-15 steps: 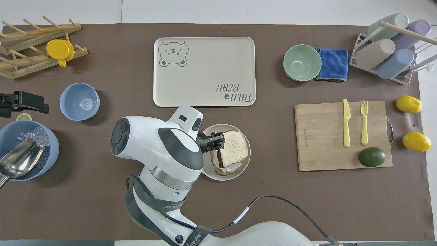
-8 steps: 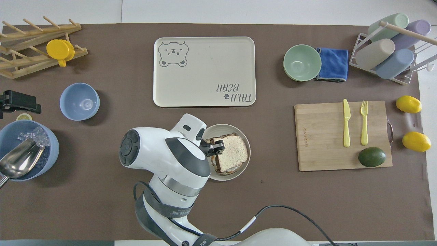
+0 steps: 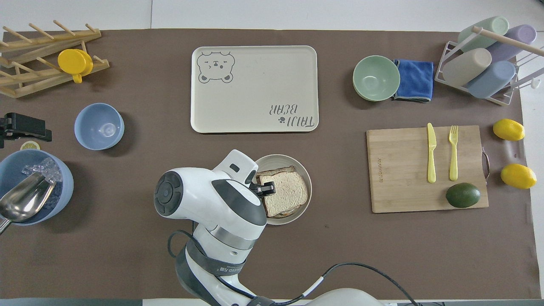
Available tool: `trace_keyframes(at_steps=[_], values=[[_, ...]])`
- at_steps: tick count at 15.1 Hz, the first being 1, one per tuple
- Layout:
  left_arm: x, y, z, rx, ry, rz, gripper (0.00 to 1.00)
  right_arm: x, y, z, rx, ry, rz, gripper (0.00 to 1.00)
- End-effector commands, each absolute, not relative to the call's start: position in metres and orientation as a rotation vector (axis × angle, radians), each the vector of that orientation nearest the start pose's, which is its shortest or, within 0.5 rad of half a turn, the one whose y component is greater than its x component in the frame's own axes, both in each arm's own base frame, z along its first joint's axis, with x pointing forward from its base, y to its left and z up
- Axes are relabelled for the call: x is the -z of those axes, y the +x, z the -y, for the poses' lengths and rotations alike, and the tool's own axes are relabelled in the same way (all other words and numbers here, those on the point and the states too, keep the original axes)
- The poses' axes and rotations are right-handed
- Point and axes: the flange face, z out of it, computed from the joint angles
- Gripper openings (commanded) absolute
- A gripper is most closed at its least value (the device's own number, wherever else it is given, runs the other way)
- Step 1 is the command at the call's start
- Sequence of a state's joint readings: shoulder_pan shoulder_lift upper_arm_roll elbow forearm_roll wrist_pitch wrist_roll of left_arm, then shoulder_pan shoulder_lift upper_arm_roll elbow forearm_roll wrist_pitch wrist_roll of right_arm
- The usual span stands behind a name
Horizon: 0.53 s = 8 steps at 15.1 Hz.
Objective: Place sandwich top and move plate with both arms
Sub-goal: 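Lower the bread onto the egg and open the right gripper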
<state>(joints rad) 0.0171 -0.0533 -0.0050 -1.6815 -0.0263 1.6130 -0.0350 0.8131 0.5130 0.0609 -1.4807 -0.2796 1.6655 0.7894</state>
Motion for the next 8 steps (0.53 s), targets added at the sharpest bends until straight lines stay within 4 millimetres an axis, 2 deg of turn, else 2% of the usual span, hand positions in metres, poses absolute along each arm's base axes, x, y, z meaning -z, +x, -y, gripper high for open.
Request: trace_keyframes(at_steps=[1, 3, 6, 8], values=[[-0.605, 0.534, -0.006, -0.017, -3.166, 0.068, 1.00, -0.362, 0.449, -0.479, -0.074, -3.494, 0.221, 0.43], [-0.605, 0.534, -0.005, -0.012, -3.166, 0.061, 1.00, -0.362, 0.448, -0.480, -0.101, -3.464, 0.194, 0.60], [-0.605, 0.534, -0.006, -0.010, -3.166, 0.063, 1.00, -0.366, 0.453, -0.481, -0.111, -3.438, 0.161, 0.61], [-0.605, 0.534, -0.010, -0.010, -3.166, 0.070, 1.00, -0.371, 0.459, -0.479, -0.119, -3.413, 0.132, 0.69]])
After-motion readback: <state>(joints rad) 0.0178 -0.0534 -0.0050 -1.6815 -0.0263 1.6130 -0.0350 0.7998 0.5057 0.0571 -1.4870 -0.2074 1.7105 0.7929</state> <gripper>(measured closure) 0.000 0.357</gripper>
